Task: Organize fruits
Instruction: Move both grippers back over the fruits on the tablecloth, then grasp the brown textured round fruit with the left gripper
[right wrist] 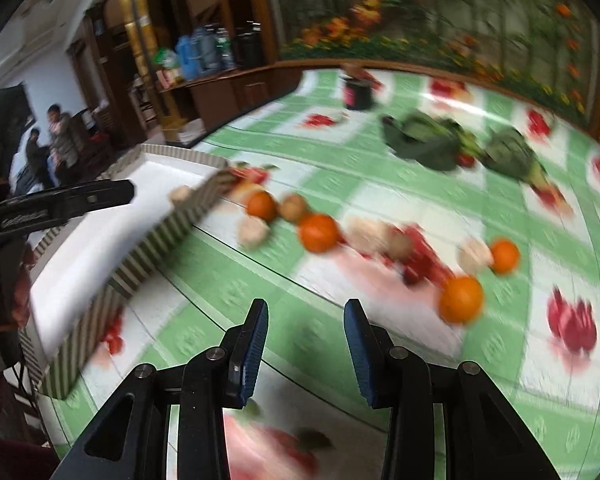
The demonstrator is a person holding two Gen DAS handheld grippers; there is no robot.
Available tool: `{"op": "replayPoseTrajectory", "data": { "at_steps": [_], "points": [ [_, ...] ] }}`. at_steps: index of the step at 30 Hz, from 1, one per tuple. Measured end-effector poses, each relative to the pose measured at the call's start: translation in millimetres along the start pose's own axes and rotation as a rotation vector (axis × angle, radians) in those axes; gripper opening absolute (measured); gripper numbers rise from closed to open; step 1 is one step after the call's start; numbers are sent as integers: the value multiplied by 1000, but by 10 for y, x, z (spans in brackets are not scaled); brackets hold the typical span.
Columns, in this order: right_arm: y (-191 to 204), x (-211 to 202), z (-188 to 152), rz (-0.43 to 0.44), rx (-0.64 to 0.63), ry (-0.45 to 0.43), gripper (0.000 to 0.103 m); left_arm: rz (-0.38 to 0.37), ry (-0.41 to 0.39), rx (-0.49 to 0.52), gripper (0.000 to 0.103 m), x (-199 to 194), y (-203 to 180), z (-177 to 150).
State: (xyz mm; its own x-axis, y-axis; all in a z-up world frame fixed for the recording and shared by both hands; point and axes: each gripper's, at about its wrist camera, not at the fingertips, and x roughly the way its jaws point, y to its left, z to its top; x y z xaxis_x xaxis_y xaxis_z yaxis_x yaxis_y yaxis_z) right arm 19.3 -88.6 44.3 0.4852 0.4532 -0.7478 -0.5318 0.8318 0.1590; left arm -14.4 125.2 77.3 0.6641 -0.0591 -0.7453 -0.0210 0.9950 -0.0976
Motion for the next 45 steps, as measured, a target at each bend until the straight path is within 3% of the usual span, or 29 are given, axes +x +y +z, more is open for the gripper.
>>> {"op": "replayPoseTrajectory", "data": {
  "at_steps": [12, 19, 30, 34, 39, 42, 43, 45],
  "points": [
    [-569, -108, -169, -74, 125, -12, 38, -10, 37, 83, 67, 175, -568, -71],
    [-708, -78, -91, -125, 97, -9, 38, -3, 67, 101, 67, 326, -695, -63],
    [-939, 241, 54, -86, 100, 26, 38, 34, 112, 100, 67, 587, -725, 34],
    [-1006, 198, 6, -24, 136, -17, 34, 44, 138, 102, 67, 726, -747, 74],
    [-1042, 172, -27, -10, 160, -28, 34, 70, 152, 89, 67, 876, -711, 141],
    [-1052, 169, -27, 0, 164, -27, 34, 48, 156, 80, 67, 935, -691, 152],
    [-1058, 167, -27, 1, 162, -26, 34, 48, 163, 82, 66, 958, -692, 149],
    [-1063, 164, -29, 5, 160, -26, 34, 40, 180, 98, 52, 1008, -710, 125]
  ]
}}
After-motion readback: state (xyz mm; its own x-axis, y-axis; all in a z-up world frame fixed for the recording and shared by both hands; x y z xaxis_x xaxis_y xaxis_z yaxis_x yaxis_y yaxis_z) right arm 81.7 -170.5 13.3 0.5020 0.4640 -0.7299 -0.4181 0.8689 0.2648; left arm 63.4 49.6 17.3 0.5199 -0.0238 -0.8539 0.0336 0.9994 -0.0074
